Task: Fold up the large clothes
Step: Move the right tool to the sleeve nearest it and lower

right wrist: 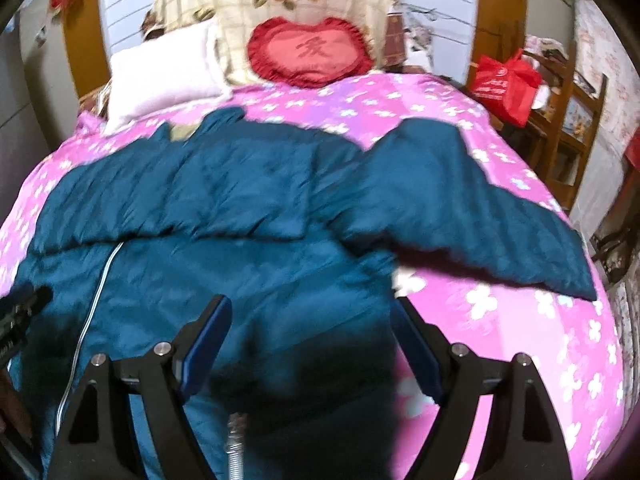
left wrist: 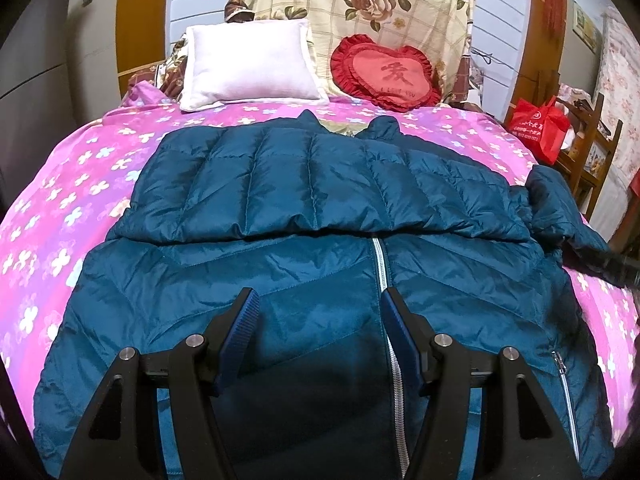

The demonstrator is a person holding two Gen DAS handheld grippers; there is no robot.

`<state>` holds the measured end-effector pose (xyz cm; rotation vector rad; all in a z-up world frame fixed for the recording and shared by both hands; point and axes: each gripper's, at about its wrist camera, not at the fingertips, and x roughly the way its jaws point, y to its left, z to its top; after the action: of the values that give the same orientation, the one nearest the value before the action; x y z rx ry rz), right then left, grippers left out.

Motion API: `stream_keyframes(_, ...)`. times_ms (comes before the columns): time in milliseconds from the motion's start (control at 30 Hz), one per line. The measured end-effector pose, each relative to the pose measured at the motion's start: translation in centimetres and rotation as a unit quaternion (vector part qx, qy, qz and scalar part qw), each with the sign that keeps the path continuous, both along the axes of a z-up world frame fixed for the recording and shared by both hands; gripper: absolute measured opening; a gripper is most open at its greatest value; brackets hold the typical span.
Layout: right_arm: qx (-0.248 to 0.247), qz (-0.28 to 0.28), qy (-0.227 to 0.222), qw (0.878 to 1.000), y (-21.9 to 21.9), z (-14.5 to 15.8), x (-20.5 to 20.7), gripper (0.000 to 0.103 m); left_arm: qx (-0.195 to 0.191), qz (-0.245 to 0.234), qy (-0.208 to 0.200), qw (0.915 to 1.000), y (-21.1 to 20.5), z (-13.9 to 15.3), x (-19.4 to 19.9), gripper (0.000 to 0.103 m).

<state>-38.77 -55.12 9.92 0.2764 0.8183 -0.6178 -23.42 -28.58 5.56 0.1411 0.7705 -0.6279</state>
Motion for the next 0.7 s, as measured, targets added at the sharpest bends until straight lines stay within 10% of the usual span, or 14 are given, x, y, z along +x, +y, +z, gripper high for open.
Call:
stream_keyframes(300,0.009,-0.106,-0.021,0.994,-10.4,1.9,-4.3,0.085,0.004,-0.002,0.003,1.0,-0.3,-0.3,0.1,0.043)
stream_keyframes(700,0.002,-0.254,0.043,0.966,-24.1,-2.9,-11.2,0.089,0.015,-0.013,0.01,0.9998,-1.1,-0.9,-0.1,0.043)
